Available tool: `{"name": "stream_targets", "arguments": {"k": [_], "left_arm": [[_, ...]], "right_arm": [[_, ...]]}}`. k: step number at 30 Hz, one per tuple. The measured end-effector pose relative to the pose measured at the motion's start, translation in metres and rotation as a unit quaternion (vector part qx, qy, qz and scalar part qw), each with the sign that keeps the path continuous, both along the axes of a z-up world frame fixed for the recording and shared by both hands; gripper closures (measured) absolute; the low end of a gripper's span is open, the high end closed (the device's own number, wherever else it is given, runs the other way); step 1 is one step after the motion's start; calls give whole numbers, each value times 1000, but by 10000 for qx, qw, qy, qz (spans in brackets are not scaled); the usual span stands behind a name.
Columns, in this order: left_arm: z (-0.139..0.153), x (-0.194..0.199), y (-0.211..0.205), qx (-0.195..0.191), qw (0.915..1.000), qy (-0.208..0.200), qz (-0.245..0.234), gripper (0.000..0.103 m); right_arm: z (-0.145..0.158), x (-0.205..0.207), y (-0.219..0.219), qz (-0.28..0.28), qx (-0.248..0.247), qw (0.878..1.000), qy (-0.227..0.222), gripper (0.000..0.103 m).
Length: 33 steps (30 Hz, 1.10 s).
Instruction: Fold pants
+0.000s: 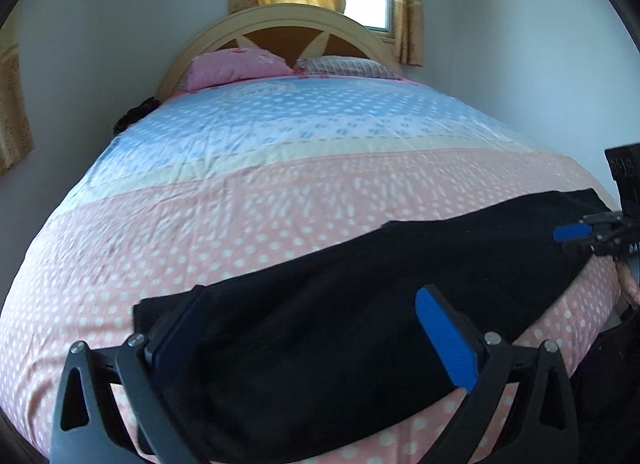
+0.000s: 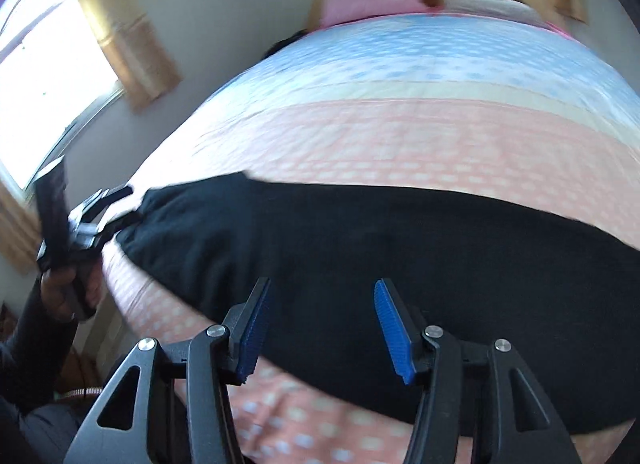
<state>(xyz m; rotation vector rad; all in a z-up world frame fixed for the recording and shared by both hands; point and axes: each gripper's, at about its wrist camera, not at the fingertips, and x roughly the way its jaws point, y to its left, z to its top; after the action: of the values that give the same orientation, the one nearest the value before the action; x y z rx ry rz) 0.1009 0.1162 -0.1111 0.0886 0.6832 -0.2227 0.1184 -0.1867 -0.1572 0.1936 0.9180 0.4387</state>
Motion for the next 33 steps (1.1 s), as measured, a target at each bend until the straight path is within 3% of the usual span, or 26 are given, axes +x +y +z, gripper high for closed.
{"name": "stream_targets", "arguments": {"k": [2,4,7,11,15,21,26,33], "left_arm": [[-5,0,-20,101,9996,74,-254,0],[-17,6,-40,301,9984,237,-412,0],[-43,18,-58,639,9934,837,-460,0],[-43,21,-54,291,9931,1082,-351,0],[-30,13,-65,532,9943,815,-442,0],[-20,20,-89,483,9945,622,-689,0],[-30,34,-114,500,9925,714,-853,0],[-45,33,-130,569,9900,922,-907,0]], "right_arm": [[-14,10,-25,-391,-37,9990,224,49],[-22,13,-38,-279,376,9987,203,49],[-17,13,-42,-222,387,9989,171,49],[1,1,-64,-675,277,9970,-245,49],[1,-2,-86,-1235,-367,9915,-165,49],[-12,-4,-121,-1901,-1518,9699,-44,48],[-16,-7,-125,-1826,-1670,9686,-233,45],[-10,-8,-132,-1758,-1483,9728,-268,43]]}}
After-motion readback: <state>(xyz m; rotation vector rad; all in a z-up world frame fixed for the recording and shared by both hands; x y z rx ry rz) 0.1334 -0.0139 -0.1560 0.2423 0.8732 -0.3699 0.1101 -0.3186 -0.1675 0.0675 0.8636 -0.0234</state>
